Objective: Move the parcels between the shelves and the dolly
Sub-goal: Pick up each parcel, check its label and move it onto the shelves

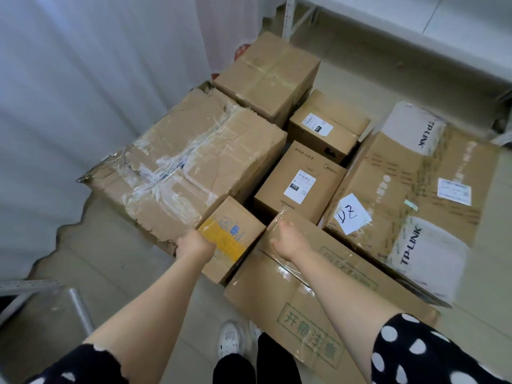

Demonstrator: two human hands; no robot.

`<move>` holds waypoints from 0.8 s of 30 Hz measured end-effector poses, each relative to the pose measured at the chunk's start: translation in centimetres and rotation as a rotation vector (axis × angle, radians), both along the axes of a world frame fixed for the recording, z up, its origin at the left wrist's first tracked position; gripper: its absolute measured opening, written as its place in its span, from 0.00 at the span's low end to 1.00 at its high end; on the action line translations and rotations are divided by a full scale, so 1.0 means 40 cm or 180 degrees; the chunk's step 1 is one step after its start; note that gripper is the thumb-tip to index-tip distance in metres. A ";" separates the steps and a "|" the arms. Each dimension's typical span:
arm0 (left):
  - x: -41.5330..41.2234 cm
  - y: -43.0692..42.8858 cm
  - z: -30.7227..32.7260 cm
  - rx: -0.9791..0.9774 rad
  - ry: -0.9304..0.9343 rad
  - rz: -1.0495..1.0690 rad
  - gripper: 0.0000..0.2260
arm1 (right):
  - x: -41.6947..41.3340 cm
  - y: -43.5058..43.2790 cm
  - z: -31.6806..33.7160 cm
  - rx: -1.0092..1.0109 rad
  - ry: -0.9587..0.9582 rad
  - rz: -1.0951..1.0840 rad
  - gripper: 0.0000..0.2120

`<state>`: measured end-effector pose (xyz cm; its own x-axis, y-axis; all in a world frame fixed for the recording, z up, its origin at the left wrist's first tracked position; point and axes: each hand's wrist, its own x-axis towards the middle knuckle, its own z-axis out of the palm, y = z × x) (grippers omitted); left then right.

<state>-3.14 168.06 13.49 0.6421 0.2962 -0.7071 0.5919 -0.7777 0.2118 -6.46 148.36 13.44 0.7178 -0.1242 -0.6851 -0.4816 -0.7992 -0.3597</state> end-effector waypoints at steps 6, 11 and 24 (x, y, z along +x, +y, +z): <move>-0.049 0.061 -0.194 -0.0451 0.0295 0.1374 0.33 | 0.058 0.078 -0.166 0.0161 -0.0060 0.0063 0.27; -0.062 0.070 -0.290 -0.0800 0.0035 0.2012 0.24 | 0.096 0.097 -0.260 0.0339 0.0092 -0.0192 0.33; 0.133 0.010 0.087 -0.1324 -0.1194 0.2005 0.13 | 0.193 0.036 0.062 0.0155 -0.1298 -0.1716 0.27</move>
